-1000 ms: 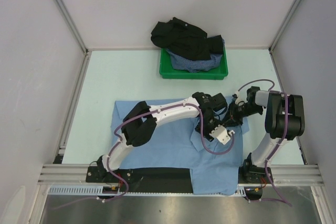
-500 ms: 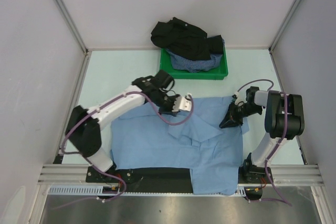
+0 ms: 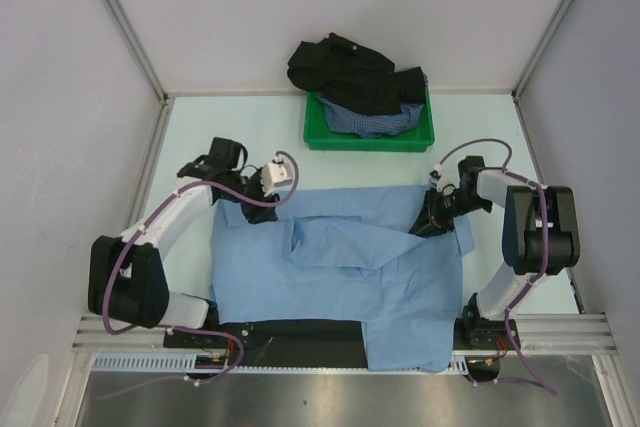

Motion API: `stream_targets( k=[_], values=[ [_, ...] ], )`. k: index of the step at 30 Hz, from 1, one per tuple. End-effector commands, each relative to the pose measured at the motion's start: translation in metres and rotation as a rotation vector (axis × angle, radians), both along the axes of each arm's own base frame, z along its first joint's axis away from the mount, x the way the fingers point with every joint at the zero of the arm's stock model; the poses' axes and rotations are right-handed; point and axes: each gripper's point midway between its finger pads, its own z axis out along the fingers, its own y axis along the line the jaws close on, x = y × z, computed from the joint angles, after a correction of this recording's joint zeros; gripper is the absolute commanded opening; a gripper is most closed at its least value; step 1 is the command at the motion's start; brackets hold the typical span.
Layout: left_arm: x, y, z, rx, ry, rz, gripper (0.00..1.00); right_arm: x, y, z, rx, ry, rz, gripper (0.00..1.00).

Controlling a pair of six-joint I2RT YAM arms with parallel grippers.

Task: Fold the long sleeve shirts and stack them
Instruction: Fold the shirt

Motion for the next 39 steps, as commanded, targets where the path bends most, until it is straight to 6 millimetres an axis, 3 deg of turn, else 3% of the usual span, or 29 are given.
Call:
stream_targets(
  k=[1,2,4,5,6,9,14,18,21,27,31,34,35,36,38,39],
  values=[
    [0.011,-0.017,0.057,-0.239,-0.009,0.147,0.69,0.02,0.013,0.041,0.073,-0.165,0.051,0.25],
    [0.005,-0.02,0.055,-0.278,0.094,0.256,0.73,0.024,0.014,0.047,0.074,-0.212,0.08,0.27],
    [0.01,-0.02,0.059,-0.307,0.107,0.362,0.78,0.029,0.011,0.053,0.048,-0.259,0.101,0.36],
    [0.006,-0.021,0.052,-0.315,0.185,0.445,0.79,0.029,0.021,0.058,0.039,-0.29,0.159,0.38],
    [0.01,-0.019,0.047,-0.302,0.204,0.507,0.85,0.029,0.022,0.057,0.019,-0.316,0.199,0.41],
    [0.016,-0.008,0.027,-0.242,0.283,0.687,0.9,0.024,0.029,0.054,-0.022,-0.345,0.277,0.5],
    [0.003,0.016,-0.02,-0.068,0.419,0.894,0.92,0.02,0.029,0.045,-0.092,-0.414,0.407,0.63],
    [-0.02,0.007,-0.038,-0.071,0.577,0.903,0.83,0.018,0.026,0.039,-0.102,-0.418,0.441,0.63],
    [-0.023,0.007,-0.045,-0.062,0.598,0.913,0.78,0.018,0.024,0.034,-0.107,-0.411,0.456,0.63],
    [-0.027,0.008,-0.064,-0.006,0.674,0.95,0.78,0.017,0.024,0.027,-0.101,-0.393,0.459,0.62],
    [-0.036,-0.002,-0.07,-0.041,0.744,0.921,0.72,0.017,0.025,0.027,-0.09,-0.391,0.46,0.61],
    [-0.035,-0.008,-0.062,-0.089,0.737,0.884,0.52,0.016,0.026,0.028,-0.075,-0.396,0.456,0.6],
    [-0.032,-0.009,-0.056,-0.101,0.721,0.868,0.33,0.017,0.025,0.029,-0.062,-0.393,0.447,0.59],
    [-0.031,-0.01,-0.05,-0.105,0.711,0.852,0.23,0.017,0.025,0.03,-0.055,-0.393,0.44,0.56],
    [-0.01,-0.015,-0.018,-0.146,0.595,0.798,0.0,0.018,0.022,0.035,-0.02,-0.387,0.403,0.54],
    [-0.006,-0.017,-0.005,-0.147,0.565,0.772,0.0,0.02,0.02,0.038,-0.003,-0.387,0.383,0.54]
  ],
)
